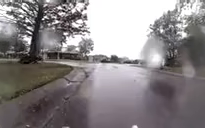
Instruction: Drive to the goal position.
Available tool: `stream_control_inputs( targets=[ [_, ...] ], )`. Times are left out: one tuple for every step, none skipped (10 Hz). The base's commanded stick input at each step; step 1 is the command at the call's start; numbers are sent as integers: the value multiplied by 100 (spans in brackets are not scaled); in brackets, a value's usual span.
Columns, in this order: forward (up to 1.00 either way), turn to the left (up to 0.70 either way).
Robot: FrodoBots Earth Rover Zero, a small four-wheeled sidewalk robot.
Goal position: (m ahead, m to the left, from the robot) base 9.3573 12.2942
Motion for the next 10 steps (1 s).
stream_control_inputs(
  targets=[
    [50,-1],
    [50,-1],
    [50,-1],
    [50,-1],
    [50,-1],
    [50,-1],
    [50,-1],
    [50,-1],
    [50,-1],
    [50,-1]
  ],
)
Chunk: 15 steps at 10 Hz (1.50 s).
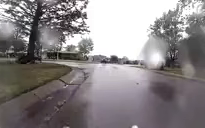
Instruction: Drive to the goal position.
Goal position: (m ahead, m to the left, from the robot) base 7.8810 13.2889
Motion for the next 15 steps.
stream_control_inputs(
  targets=[
    [50,-1],
    [50,-1],
    [50,-1],
    [50,-1],
    [50,-1],
    [50,-1],
    [50,-1],
    [50,-1],
    [50,-1],
    [50,-1],
    [50,-1],
    [50,-1],
    [50,-1],
    [50,-1],
    [50,-1]
  ],
)
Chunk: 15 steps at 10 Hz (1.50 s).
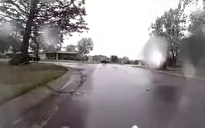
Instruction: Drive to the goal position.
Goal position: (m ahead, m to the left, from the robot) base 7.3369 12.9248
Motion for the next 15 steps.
stream_control_inputs(
  targets=[
    [50,-1],
    [50,-1],
    [50,-1],
    [50,-1],
    [50,-1],
    [50,-1],
    [50,-1],
    [50,-1],
    [50,-1],
    [50,-1],
    [50,-1],
    [50,-1],
    [50,-1],
    [50,-1],
    [50,-1]
  ],
)
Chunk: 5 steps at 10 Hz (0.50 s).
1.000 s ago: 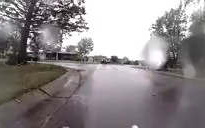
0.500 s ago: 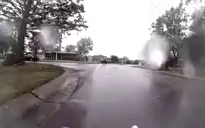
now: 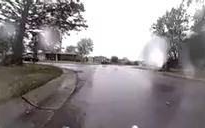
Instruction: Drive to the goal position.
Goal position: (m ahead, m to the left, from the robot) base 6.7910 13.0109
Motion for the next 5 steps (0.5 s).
stream_control_inputs(
  targets=[
    [50,-1],
    [50,-1],
    [50,-1],
    [50,-1],
    [50,-1]
  ],
)
